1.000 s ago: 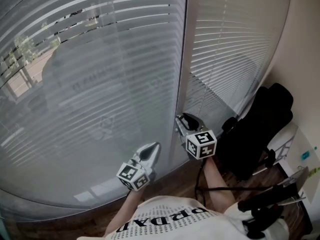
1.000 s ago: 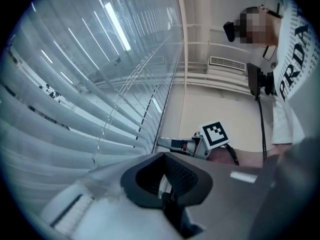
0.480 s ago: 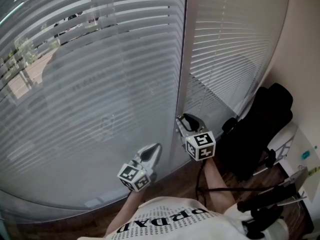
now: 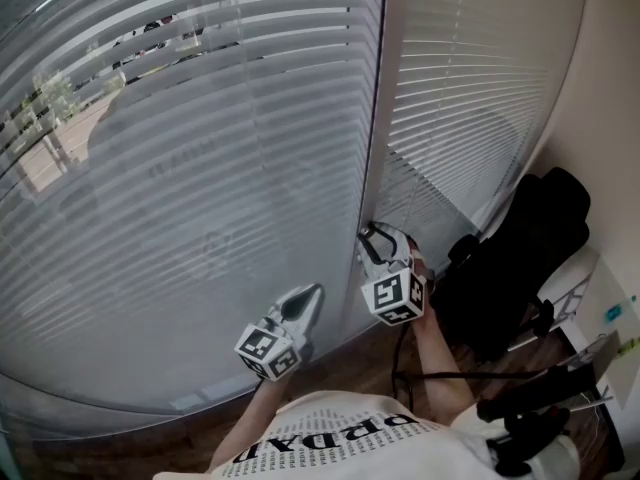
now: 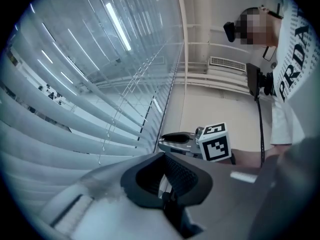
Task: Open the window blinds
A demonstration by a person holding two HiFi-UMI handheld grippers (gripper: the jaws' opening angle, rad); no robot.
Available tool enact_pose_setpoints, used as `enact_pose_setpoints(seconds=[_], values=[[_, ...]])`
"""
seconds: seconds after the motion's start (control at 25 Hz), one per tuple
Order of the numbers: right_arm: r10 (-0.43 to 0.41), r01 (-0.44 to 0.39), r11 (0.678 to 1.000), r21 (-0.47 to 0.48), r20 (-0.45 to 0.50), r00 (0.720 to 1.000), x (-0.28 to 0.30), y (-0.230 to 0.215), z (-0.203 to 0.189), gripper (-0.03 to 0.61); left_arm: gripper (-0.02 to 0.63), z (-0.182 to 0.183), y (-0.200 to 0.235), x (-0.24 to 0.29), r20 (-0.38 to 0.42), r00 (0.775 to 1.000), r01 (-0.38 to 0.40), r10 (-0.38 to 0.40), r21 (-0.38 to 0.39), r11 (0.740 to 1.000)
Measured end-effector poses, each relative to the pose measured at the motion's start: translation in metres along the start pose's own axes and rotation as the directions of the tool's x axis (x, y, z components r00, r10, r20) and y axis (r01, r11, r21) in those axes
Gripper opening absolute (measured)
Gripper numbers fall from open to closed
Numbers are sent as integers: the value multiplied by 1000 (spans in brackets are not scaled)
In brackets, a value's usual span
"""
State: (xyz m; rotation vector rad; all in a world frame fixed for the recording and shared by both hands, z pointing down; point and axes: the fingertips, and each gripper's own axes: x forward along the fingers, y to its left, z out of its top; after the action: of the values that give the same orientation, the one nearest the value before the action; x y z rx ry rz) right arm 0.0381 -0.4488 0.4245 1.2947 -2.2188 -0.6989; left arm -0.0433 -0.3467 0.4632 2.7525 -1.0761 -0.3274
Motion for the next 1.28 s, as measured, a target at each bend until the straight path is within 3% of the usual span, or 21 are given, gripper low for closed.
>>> enact_pose_setpoints(seconds=[0.16, 0.36, 0.56, 0.68, 1.12, 1.2, 1.28], values=[[7, -7, 999, 51, 12, 1000, -1, 0, 1, 135, -3, 2, 3, -4, 0, 1000, -9, 9, 2, 1000], [13, -18, 974, 224, 23, 1000, -1, -3, -1, 133, -3, 2, 4, -5, -6, 1000, -6, 6, 0, 1000], [24, -59, 880, 472, 80, 997, 0, -8, -10, 133, -3, -4, 3, -2, -5, 1000, 4, -4, -1, 1000], [26, -71, 842, 534, 92, 995, 0, -10, -8, 133, -3, -1, 3, -2, -6, 1000, 4, -4, -1, 1000], [22, -128, 652, 747, 150, 988, 1, -16, -9, 133, -3, 2, 0, 0, -3, 1000, 12, -12, 0, 1000], [18, -130, 646, 752, 155, 988, 1, -16, -9, 133, -3, 2, 0, 0, -2, 1000, 14, -14, -2, 1000], [10, -113, 691, 714, 147, 989, 0, -16, -8, 135, -3, 2, -1, -1, -2, 1000, 15, -15, -3, 1000]])
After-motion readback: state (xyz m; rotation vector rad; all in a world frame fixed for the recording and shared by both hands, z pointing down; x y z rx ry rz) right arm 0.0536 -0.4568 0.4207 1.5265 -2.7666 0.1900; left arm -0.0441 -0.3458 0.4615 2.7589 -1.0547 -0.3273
